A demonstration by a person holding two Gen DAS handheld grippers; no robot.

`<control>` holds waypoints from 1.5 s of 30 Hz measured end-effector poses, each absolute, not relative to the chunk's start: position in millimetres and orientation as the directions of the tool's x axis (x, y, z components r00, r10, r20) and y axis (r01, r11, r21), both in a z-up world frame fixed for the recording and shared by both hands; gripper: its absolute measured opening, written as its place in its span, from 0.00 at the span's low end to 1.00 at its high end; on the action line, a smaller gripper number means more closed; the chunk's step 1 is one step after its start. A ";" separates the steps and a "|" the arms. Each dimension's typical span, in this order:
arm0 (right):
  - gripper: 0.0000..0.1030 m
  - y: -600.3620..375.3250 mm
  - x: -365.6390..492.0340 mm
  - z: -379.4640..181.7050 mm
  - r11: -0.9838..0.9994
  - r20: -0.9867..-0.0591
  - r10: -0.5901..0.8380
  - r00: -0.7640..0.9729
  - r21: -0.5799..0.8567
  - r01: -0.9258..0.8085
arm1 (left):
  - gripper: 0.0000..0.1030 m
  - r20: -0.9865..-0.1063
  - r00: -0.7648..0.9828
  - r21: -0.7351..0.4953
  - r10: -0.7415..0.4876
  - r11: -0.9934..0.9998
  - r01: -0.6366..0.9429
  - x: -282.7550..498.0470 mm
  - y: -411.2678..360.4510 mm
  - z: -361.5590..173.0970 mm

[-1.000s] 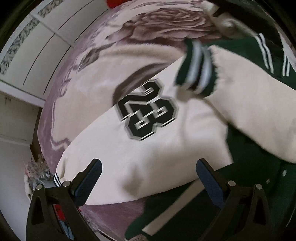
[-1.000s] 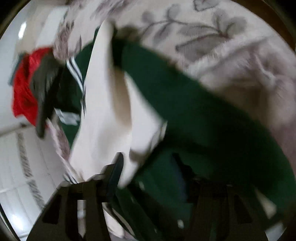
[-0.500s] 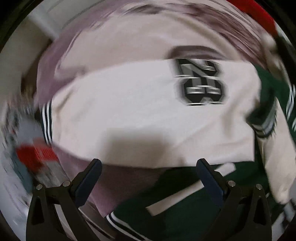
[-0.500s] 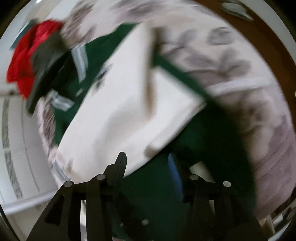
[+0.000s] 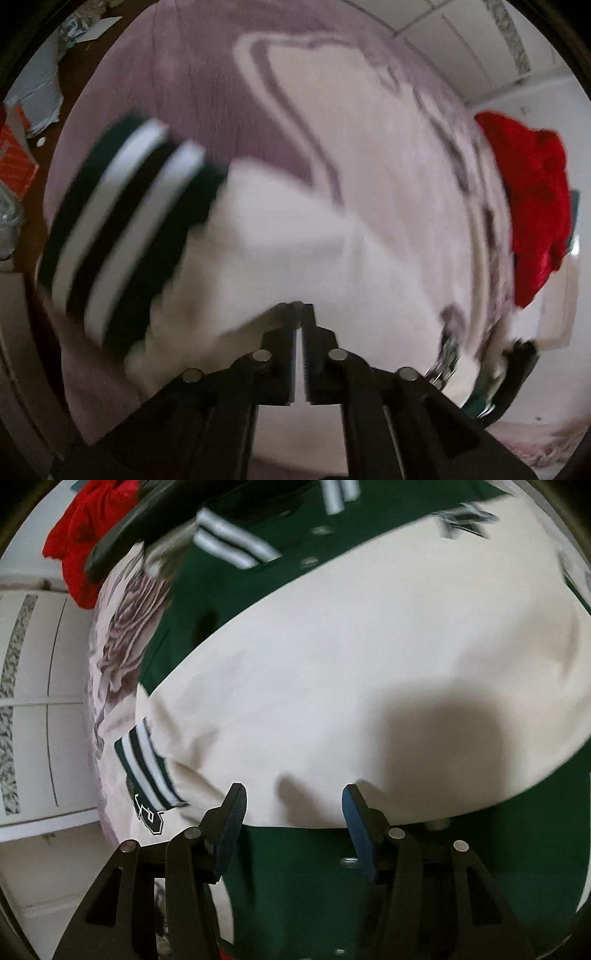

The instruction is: Fold large clothes

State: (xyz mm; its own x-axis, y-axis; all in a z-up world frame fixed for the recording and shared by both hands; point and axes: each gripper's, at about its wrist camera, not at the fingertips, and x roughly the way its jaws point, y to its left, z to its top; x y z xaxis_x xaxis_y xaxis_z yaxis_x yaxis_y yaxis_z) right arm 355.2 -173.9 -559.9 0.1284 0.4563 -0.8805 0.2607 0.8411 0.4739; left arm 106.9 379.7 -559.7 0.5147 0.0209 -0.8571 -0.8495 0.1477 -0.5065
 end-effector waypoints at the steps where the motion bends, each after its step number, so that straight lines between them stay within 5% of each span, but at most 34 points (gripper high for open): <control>1: 0.54 -167.2 353.0 -555.0 0.849 -0.884 0.448 0.130 0.467 0.248 | 0.01 -0.853 0.519 -0.508 0.046 0.152 -0.848 106.2 388.5 -556.6; 9: 0.55 -76.6 381.8 -537.2 0.895 -0.902 0.412 0.132 0.428 0.124 | 0.09 -0.842 0.535 -0.538 -0.076 0.202 -0.818 79.4 397.7 -543.5; 11: 0.55 -69.2 382.5 -537.9 0.898 -0.904 0.409 0.125 0.423 0.125 | 0.28 -0.834 0.532 -0.551 -0.147 0.167 -0.818 57.3 380.2 -551.2; 19: 0.55 -57.0 386.0 -546.6 0.904 -0.914 0.396 0.089 0.405 0.136 | 0.67 -0.753 0.614 -0.646 -0.238 0.084 -0.759 49.1 336.9 -565.8; 25: 0.56 -62.6 389.5 -539.1 0.911 -0.920 0.381 0.090 0.390 0.134 | 0.69 -0.744 0.611 -0.650 -0.272 0.079 -0.756 48.7 320.2 -566.5; 30: 0.57 -65.1 393.2 -535.5 0.915 -0.923 0.372 0.102 0.383 0.126 | 0.69 -0.789 0.587 -0.601 -0.182 0.030 -0.798 63.3 345.5 -578.3; 33: 0.57 -67.8 392.2 -533.3 0.918 -0.925 0.361 0.116 0.374 0.130 | 0.68 -0.811 0.580 -0.581 -0.071 -0.013 -0.814 77.8 361.9 -572.8; 34: 0.57 -68.1 392.1 -532.1 0.921 -0.927 0.355 0.122 0.369 0.128 | 0.61 -0.809 0.586 -0.586 -0.035 -0.013 -0.810 80.5 363.9 -569.5; 35: 0.57 -67.4 392.8 -530.1 0.925 -0.929 0.345 0.131 0.360 0.121 | 0.18 -0.810 0.585 -0.585 0.026 0.022 -0.811 87.6 368.3 -561.2; 36: 0.57 -66.2 392.7 -528.3 0.929 -0.932 0.336 0.138 0.352 0.114 | 0.00 -0.828 0.559 -0.556 0.049 0.054 -0.829 95.3 372.7 -557.5; 39: 0.58 -57.9 393.7 -521.5 0.937 -0.933 0.324 0.157 0.339 0.086 | 0.01 -0.799 0.590 -0.583 0.116 0.091 -0.807 109.4 396.9 -544.6; 45: 0.73 -3.3 405.5 -527.6 0.972 -0.960 0.234 0.153 0.232 -0.029 | 0.02 -0.756 0.642 -0.605 0.128 0.240 -0.759 145.6 446.4 -524.5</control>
State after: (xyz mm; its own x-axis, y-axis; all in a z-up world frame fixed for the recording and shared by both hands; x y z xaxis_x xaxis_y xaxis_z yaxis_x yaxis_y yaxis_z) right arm 405.5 -3.3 -527.6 0.1534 0.2336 -0.9602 -0.0287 0.9723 0.2320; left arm 145.6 446.4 -524.5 0.6423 0.1278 -0.7557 -0.7593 0.2403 -0.6047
